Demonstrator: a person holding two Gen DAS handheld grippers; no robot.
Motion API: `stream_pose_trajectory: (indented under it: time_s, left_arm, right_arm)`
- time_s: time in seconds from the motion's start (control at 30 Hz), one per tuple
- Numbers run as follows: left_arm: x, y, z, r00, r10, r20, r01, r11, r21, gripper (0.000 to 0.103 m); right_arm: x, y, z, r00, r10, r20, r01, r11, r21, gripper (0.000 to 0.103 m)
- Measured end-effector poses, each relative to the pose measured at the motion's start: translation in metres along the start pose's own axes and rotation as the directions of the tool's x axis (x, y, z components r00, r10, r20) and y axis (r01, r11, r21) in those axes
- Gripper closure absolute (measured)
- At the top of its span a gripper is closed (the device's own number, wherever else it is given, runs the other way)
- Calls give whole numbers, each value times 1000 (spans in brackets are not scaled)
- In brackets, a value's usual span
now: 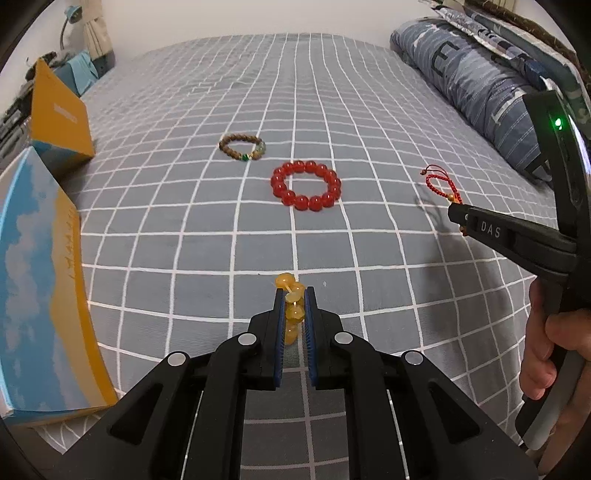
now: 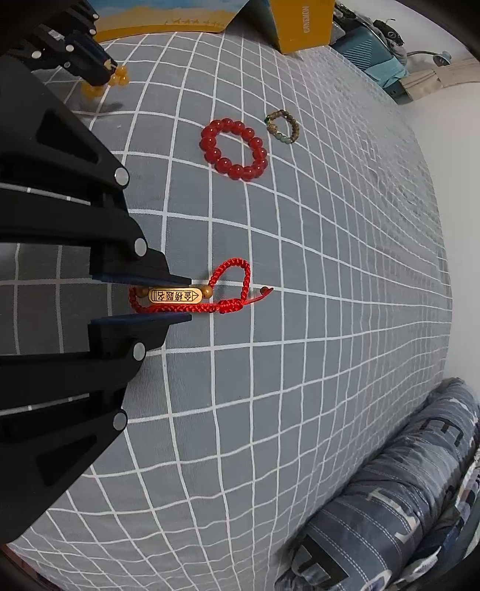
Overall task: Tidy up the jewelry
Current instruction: 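Grasp amber bead bracelet with left tool while right tool grasps red string bracelet, then carry the amber bracelet and red string bracelet toward the white box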
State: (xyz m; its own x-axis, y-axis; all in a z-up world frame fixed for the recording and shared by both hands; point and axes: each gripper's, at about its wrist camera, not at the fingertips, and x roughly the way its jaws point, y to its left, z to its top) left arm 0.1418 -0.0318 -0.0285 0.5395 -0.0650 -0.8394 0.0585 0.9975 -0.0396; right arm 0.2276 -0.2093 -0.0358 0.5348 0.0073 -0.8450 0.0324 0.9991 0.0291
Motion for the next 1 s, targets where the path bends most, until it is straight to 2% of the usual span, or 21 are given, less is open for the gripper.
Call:
stream_pose_trajectory:
  time_s: [0.5, 0.7, 1.0]
  left_arm:
    - [-39, 29, 13, 995, 19, 96, -15, 999, -47, 94]
    - [-75, 48, 16, 986, 42, 162, -31, 997, -65, 94]
    - [-118, 78, 16, 971, 84, 223, -60, 992, -110, 94]
  right_arm:
    - [-44, 10, 4, 995, -8, 100, 9, 1000, -1, 91]
    - [-69, 22, 3, 990, 14, 141, -11, 1000, -18, 91]
    - [-102, 54, 2, 979, 59, 195, -48, 997, -62, 91]
